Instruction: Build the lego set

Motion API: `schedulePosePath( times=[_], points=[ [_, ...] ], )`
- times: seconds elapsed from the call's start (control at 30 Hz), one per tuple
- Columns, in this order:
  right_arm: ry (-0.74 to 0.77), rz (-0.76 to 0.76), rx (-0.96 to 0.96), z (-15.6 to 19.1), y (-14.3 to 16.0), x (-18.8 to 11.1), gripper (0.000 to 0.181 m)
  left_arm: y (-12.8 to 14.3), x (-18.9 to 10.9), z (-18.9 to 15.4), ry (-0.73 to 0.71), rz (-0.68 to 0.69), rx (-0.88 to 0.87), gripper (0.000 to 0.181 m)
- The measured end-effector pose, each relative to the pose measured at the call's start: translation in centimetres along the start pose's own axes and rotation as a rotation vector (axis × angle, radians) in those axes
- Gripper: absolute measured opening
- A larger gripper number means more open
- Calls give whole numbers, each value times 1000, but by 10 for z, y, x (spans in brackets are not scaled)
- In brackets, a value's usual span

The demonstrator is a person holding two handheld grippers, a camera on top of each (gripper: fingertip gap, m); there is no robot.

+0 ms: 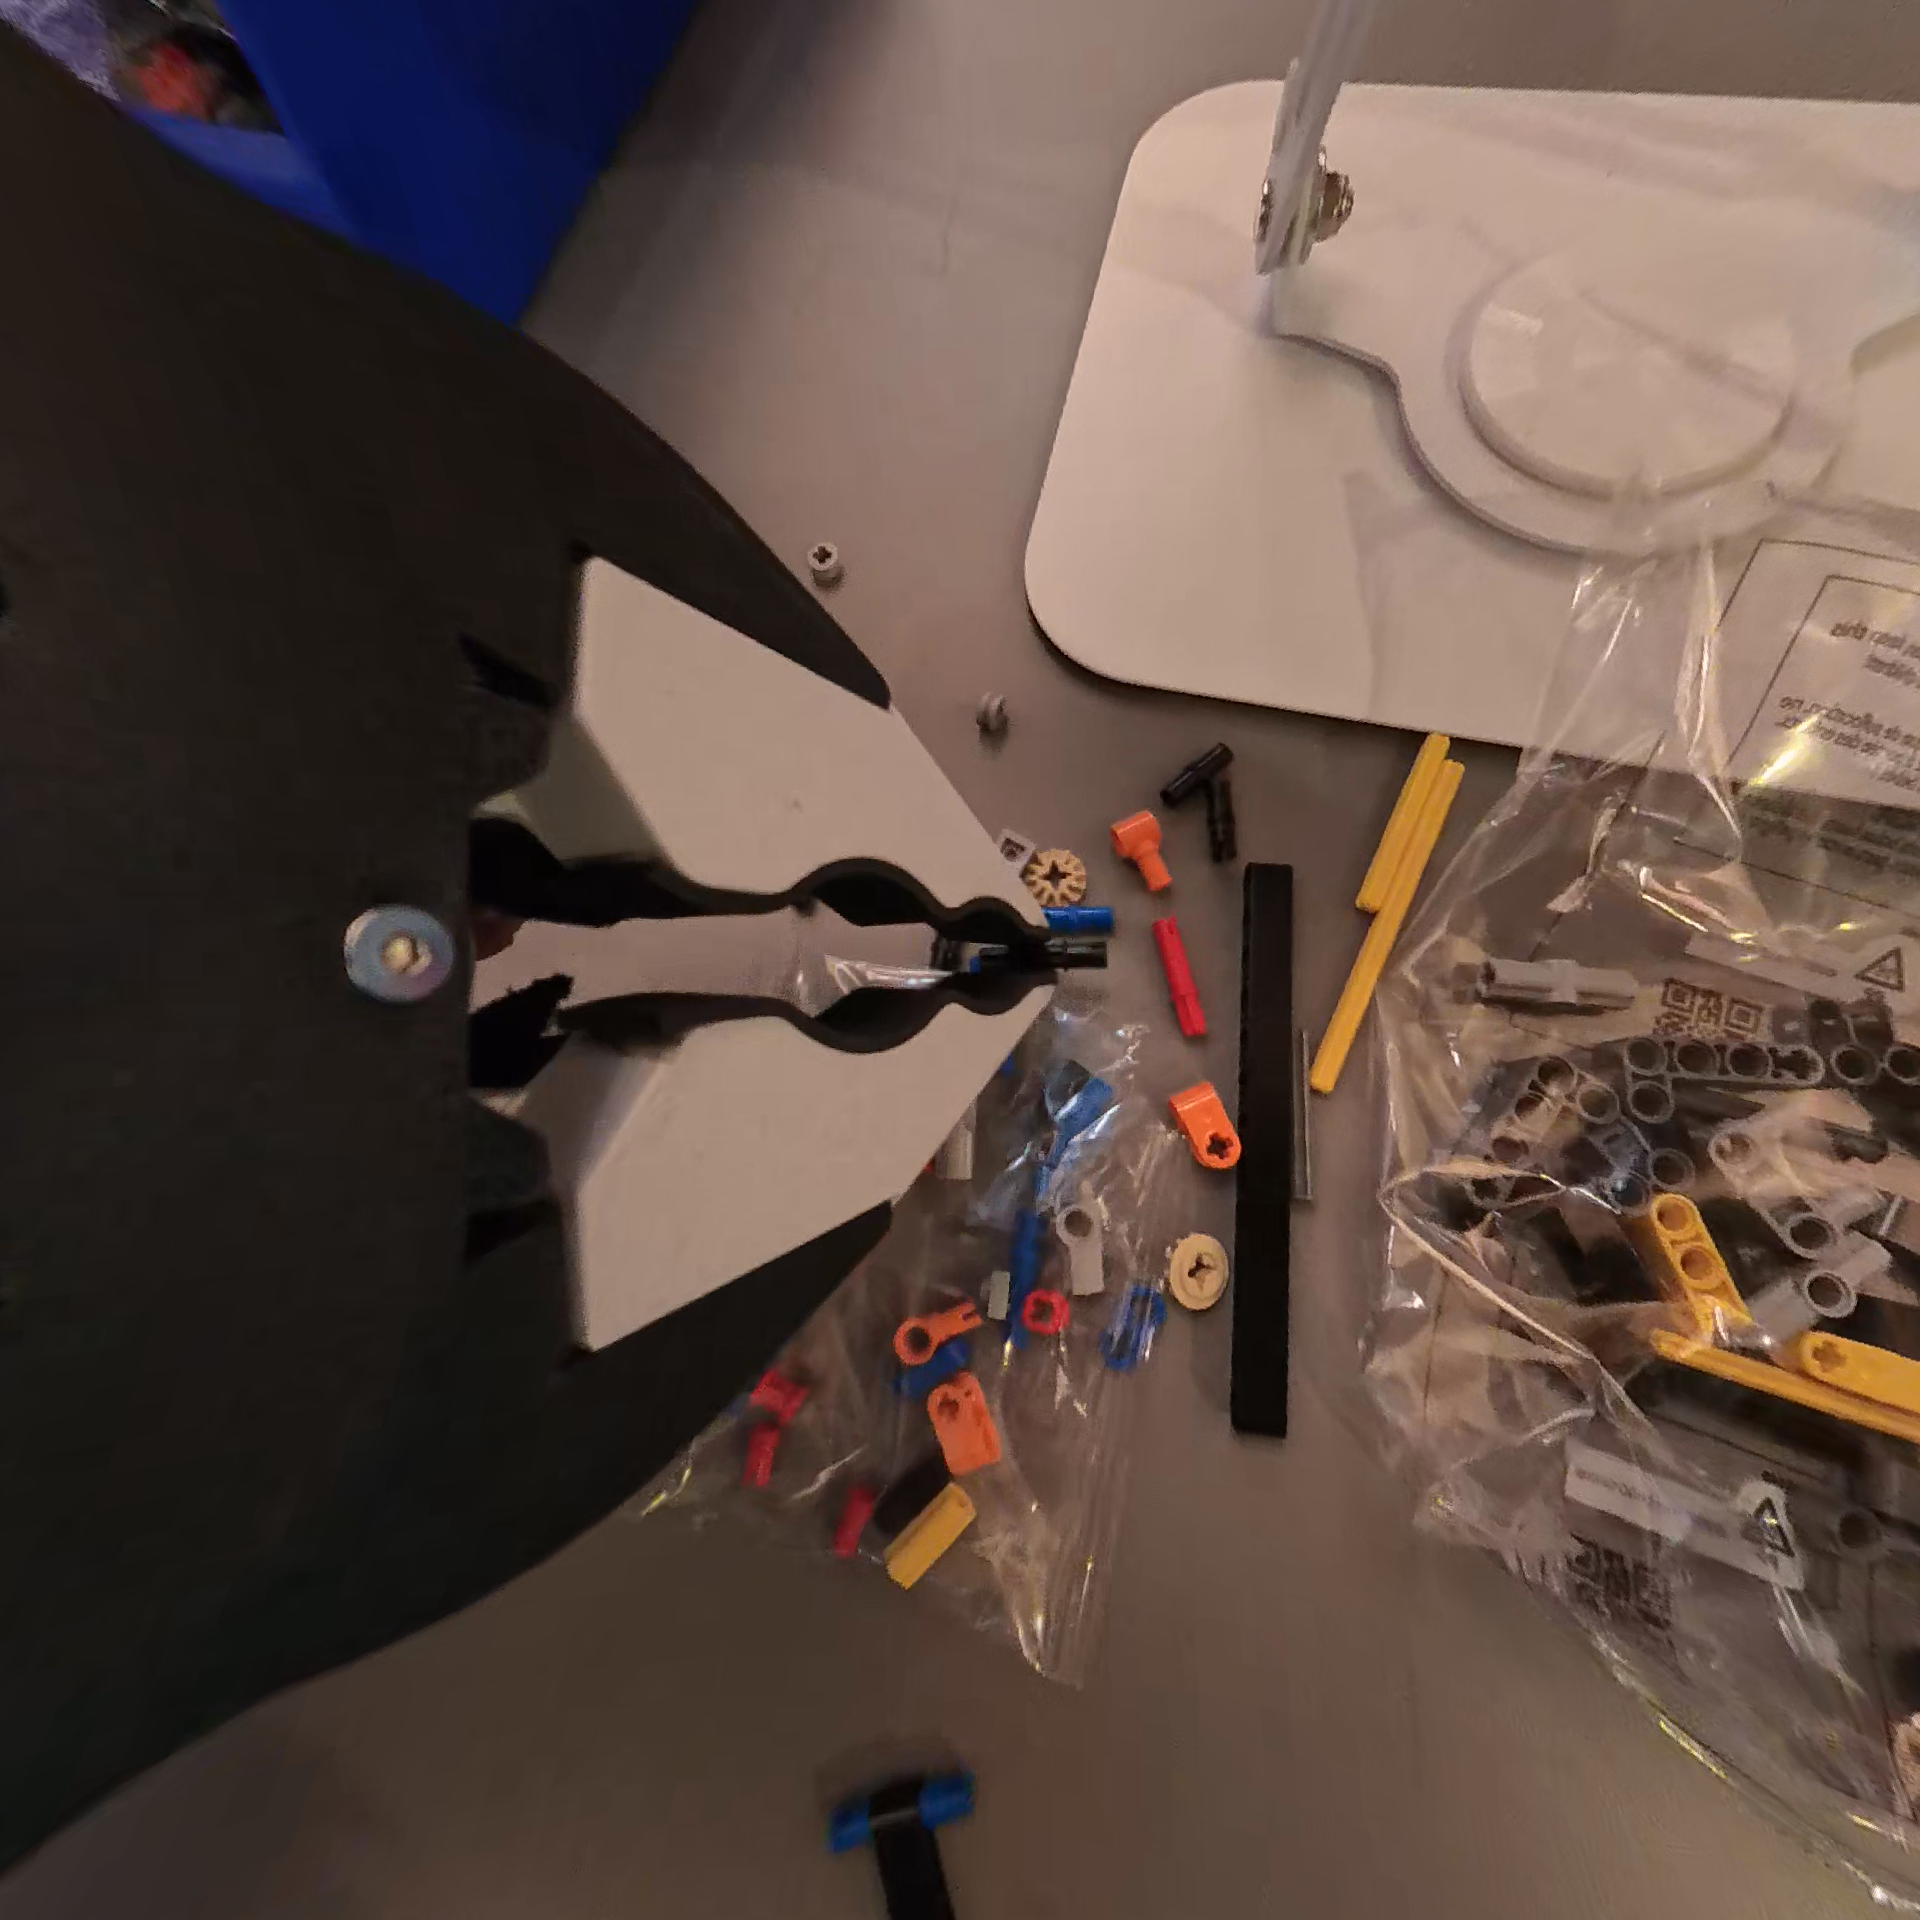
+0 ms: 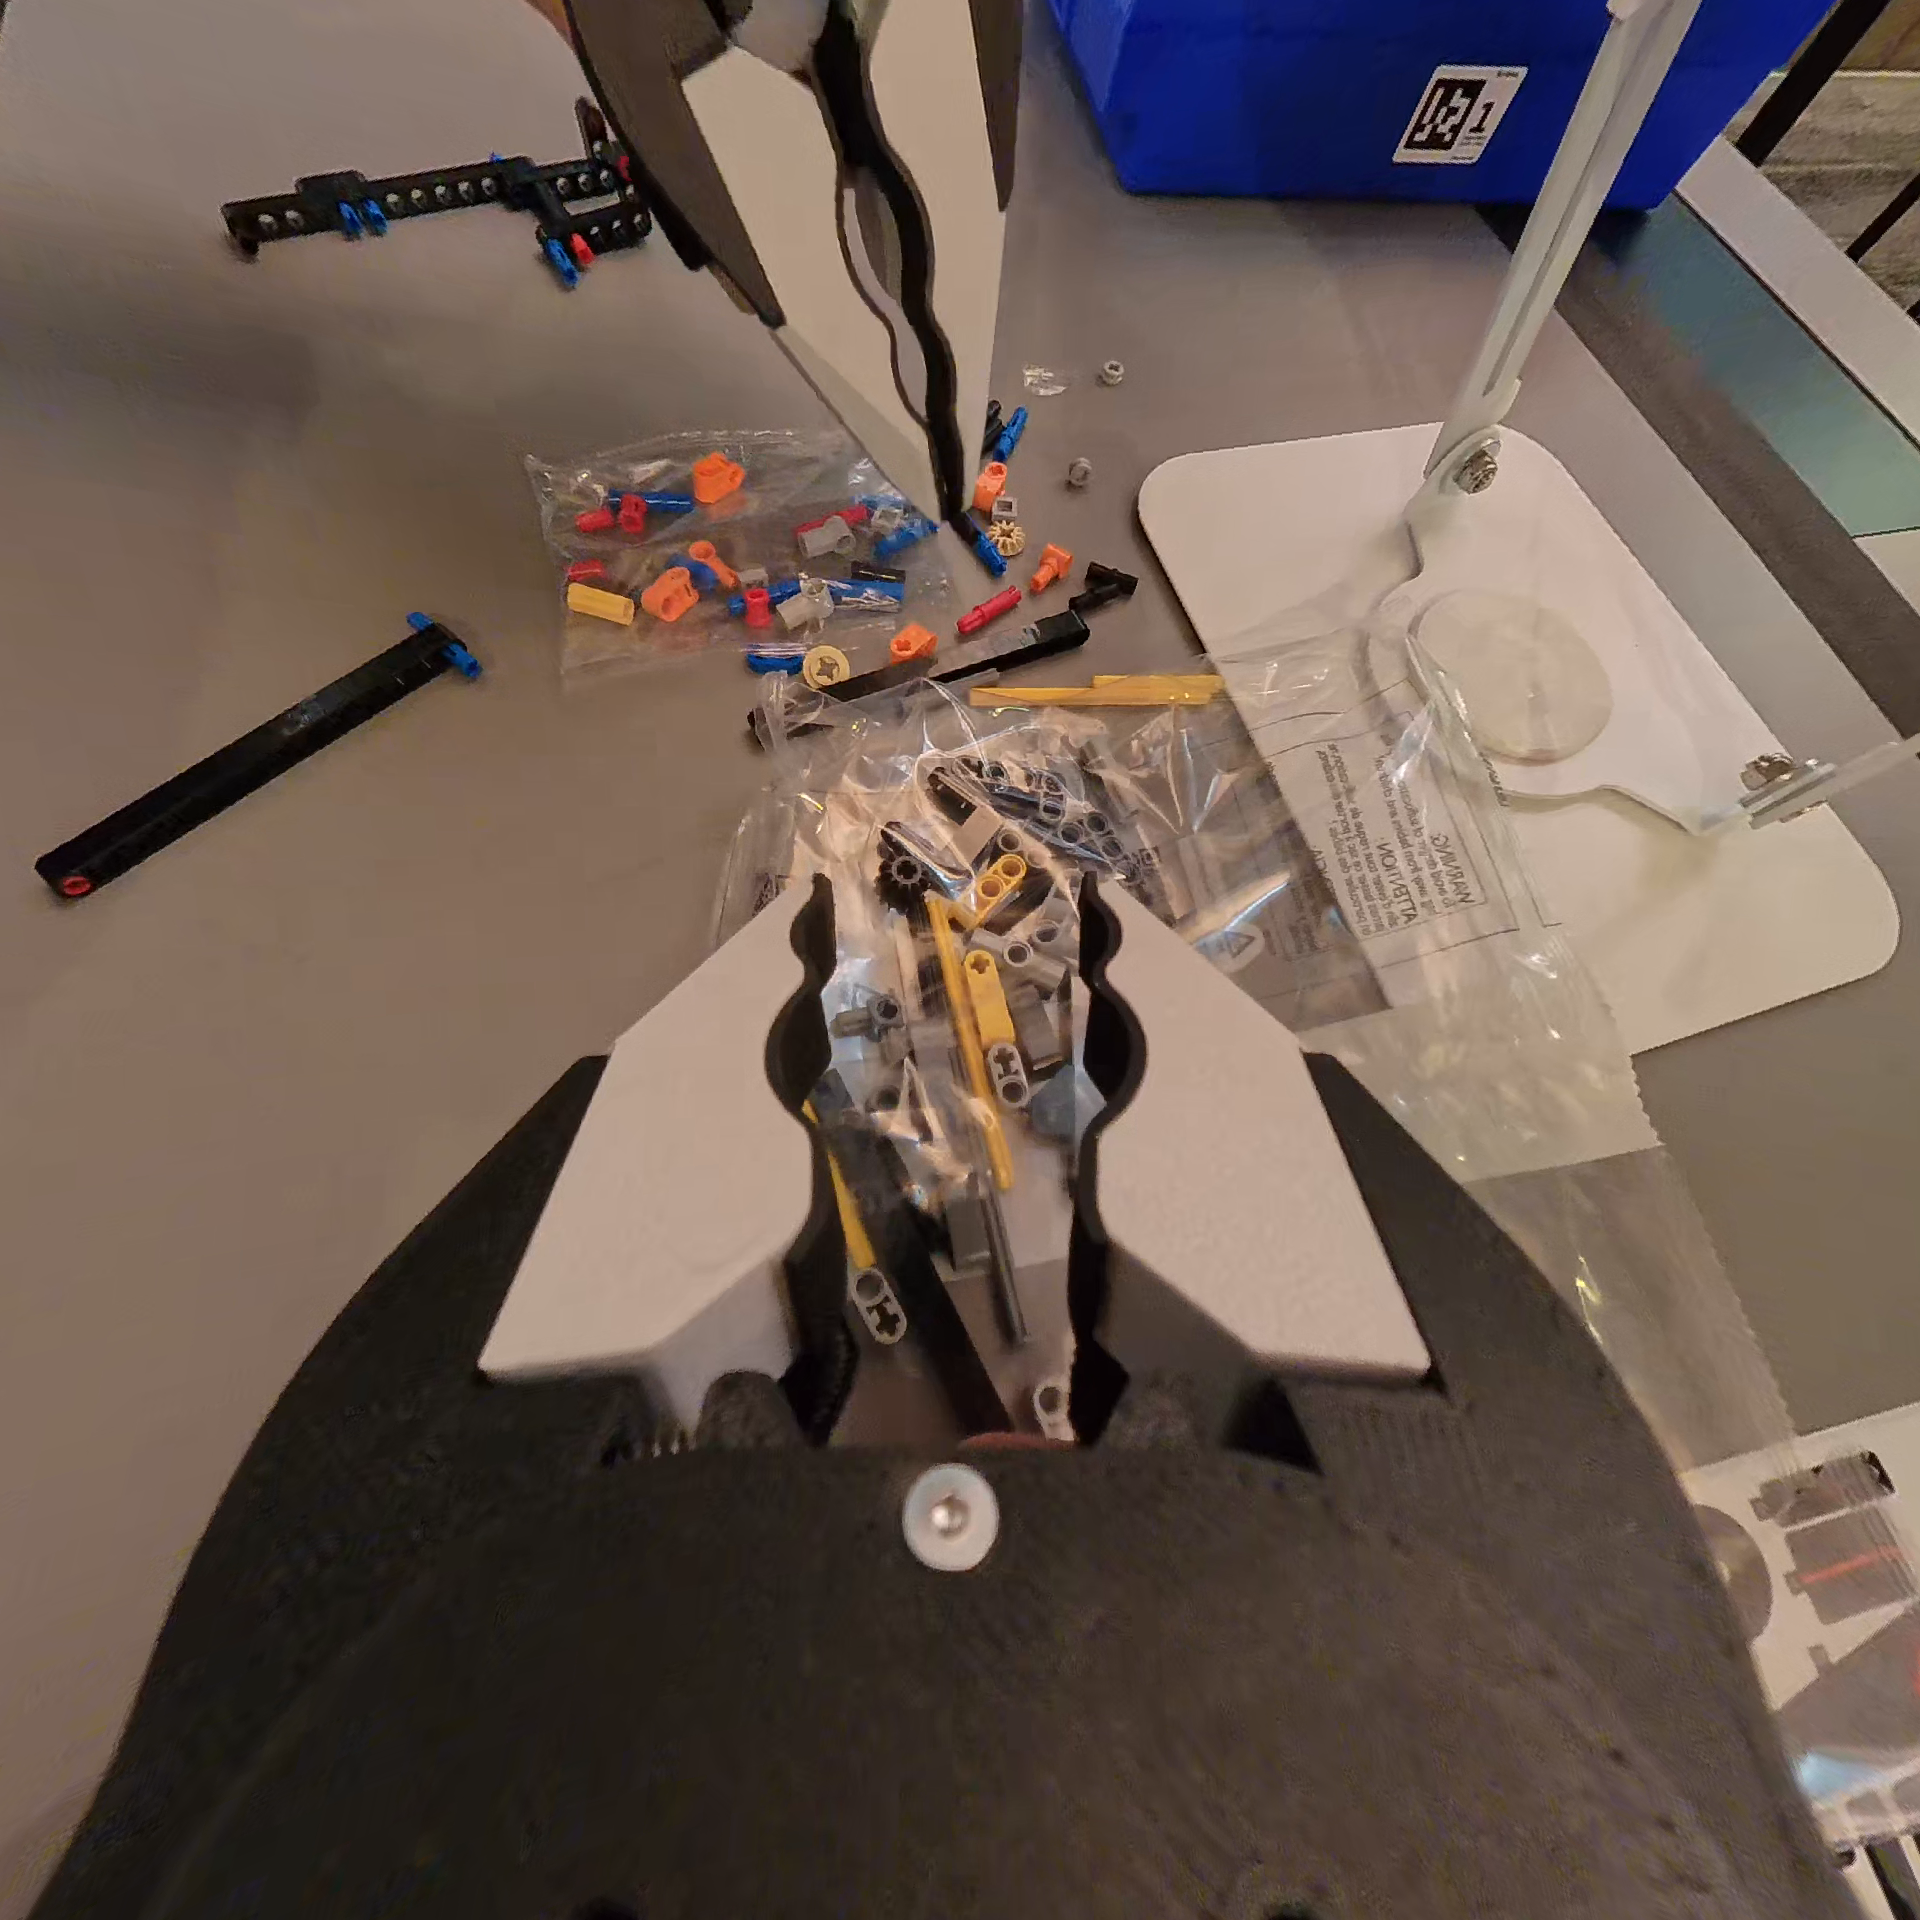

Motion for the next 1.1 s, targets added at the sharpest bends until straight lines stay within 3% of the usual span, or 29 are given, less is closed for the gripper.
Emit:
schedulePosePath(
  times=[0.07,0.13,0.17,0.27,0.37,0.5,0.6,0.73,0.97,1.1],
  points=[
    [0,2,1,0,0,0,44,1,3,-4,26,5,-2,8],
    [0,2,0,0,1,0,44,5,-1,-4,11,14,-32,34],
    [2,4,0,0,1,0,44,9,-10,-4,-3,15,-44,38],
    [2,-1,0,0,0,-1,44,33,-50,-12,-58,40,-68,38],
    [-4,-1,-5,2,0,0,44,66,-81,-41,-50,89,-78,30],
    [-8,18,-16,5,2,4,44,101,-85,-82,10,179,-56,25],
    [-8,29,-16,4,5,6,45,105,-86,-93,-4,178,-65,28],
    [-10,25,-8,2,5,5,45,112,-104,-92,-87,185,-105,41],
    [-17,27,-22,6,4,5,44,152,-121,-76,-178,142,-263,48],
    [-12,23,-14,4,4,3,45,163,-117,-68,-156,88,-328,35]
  ],
)
Point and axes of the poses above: each gripper's, where its closed fingertips meet, x out along the fingers, y out of its underside, z = x × y across the jaws, the point moved 2 cm from there along -x, back along the fingers, and after that the axes turned 14 degrees about x, right-handed, at the moved point
